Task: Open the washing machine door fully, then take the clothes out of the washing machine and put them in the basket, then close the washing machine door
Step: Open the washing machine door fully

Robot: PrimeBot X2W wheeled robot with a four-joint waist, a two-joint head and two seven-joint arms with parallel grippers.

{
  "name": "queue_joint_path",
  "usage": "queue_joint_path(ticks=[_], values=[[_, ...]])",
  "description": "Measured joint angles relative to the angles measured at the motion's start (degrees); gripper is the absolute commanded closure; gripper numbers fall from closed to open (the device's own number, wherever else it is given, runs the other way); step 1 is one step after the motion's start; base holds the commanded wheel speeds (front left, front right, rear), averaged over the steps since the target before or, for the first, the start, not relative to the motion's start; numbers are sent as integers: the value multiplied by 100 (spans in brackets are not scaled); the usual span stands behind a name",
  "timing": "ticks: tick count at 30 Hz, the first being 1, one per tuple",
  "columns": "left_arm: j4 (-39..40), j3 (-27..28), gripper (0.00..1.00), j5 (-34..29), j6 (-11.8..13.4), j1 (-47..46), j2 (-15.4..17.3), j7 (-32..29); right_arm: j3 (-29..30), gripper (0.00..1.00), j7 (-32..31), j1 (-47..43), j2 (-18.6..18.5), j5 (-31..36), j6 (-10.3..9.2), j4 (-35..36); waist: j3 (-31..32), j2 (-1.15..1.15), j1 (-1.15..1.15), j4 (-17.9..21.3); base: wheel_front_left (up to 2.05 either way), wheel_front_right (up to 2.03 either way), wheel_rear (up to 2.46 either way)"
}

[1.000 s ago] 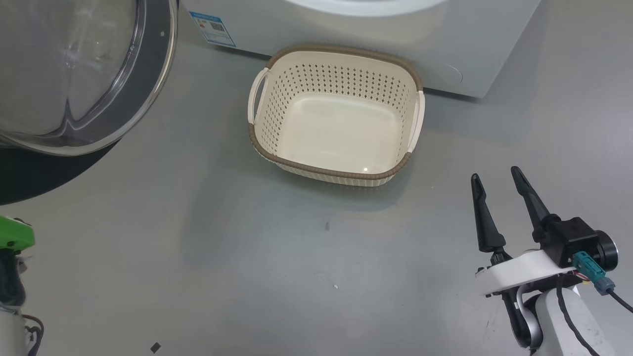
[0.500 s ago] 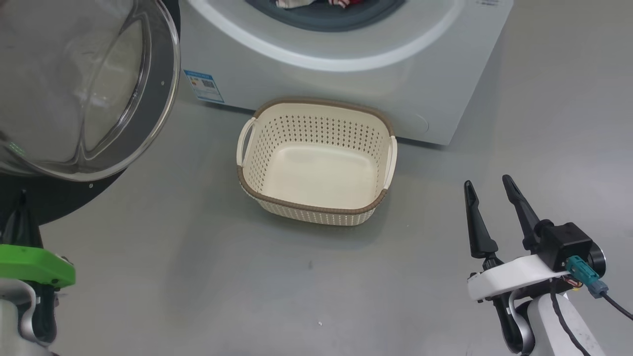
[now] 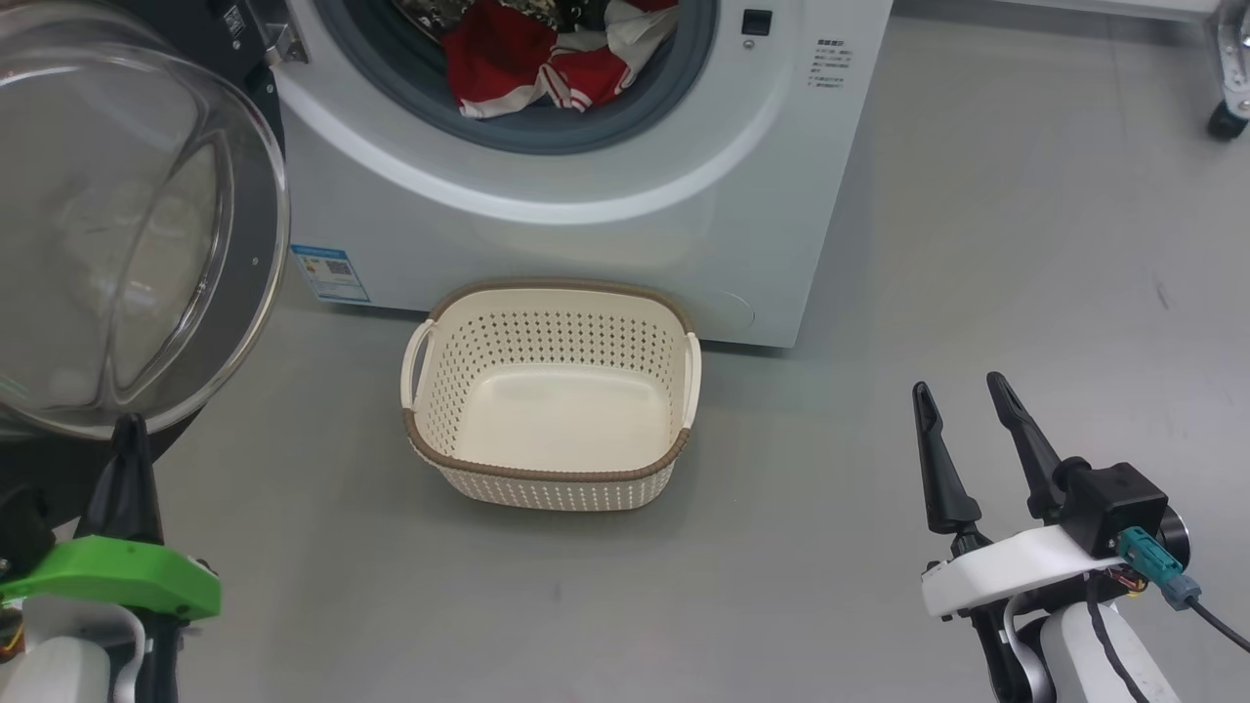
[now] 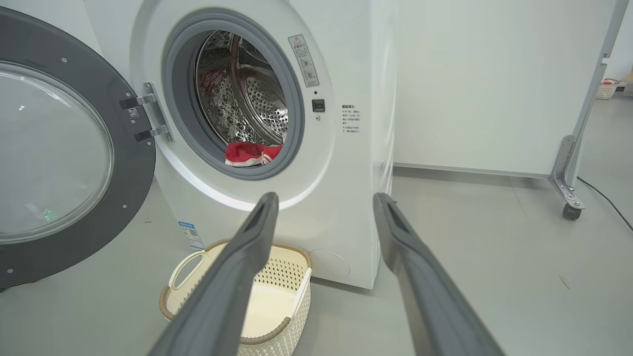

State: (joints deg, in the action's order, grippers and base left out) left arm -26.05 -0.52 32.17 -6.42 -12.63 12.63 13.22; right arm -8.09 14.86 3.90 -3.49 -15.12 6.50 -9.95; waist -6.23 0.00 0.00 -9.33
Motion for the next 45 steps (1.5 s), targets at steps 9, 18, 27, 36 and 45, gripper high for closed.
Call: queue_joint_path(ticks=[9,18,27,36,45], values=[[453,-180,100,0,-30,320,-203,51,33,0,0,-82,9,-49,0,125,199,0,0,337,0,0,0],[854,-349,100,-2,-45,574,-321,55,188,0,1,-126,24,-49,-9,294,251,0,0,535,0,0,0],[1178,-525,0,-158,-47,712,-355,98,209,0,0,-158,34,-49,-11,399,162,0,0,590,0,0,0],[1272,-548,0,-250,-48,836,-344,99,223,0,1,-188,47,-49,-12,402,113,0,0,604,0,0,0],[1380,-516,0,-243,-49,859,-355,103,223,0,1,-205,67,-48,-13,407,110,0,0,600,0,0,0]])
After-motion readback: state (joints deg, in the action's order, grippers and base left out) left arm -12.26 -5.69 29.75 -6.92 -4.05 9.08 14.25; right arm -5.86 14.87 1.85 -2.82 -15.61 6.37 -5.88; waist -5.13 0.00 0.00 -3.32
